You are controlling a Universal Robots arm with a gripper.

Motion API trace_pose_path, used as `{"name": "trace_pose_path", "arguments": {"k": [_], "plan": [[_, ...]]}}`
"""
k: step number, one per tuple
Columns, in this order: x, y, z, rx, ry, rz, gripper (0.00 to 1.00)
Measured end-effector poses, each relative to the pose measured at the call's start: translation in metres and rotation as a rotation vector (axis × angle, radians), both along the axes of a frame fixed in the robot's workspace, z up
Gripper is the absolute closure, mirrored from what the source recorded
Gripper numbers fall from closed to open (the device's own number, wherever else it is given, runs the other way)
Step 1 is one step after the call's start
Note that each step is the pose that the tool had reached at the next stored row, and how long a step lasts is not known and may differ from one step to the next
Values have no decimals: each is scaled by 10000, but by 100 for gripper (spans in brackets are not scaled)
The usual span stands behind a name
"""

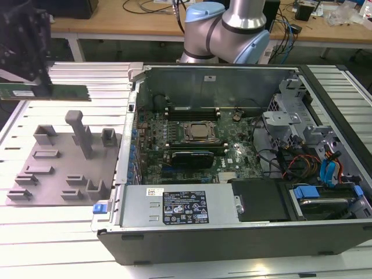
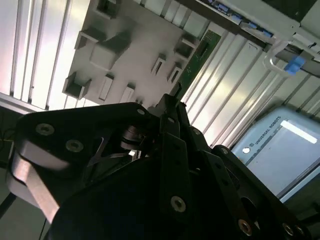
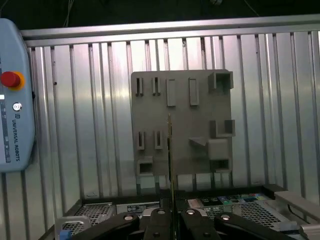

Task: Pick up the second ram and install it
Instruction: 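Pick up the second ram and move it above second insertion slot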

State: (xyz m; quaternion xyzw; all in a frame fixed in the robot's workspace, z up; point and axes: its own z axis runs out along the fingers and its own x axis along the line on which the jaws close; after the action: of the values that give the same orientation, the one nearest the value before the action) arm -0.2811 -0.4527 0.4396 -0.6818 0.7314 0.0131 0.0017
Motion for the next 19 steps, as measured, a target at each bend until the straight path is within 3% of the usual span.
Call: {"name": "trace_pose_path", "arguments": {"k": [9, 15, 19], "plan": [[458, 5, -11, -1, 9, 7, 89], [648, 8, -16, -1, 11, 7, 89], [938, 16, -21, -1, 27, 8, 89]]}}
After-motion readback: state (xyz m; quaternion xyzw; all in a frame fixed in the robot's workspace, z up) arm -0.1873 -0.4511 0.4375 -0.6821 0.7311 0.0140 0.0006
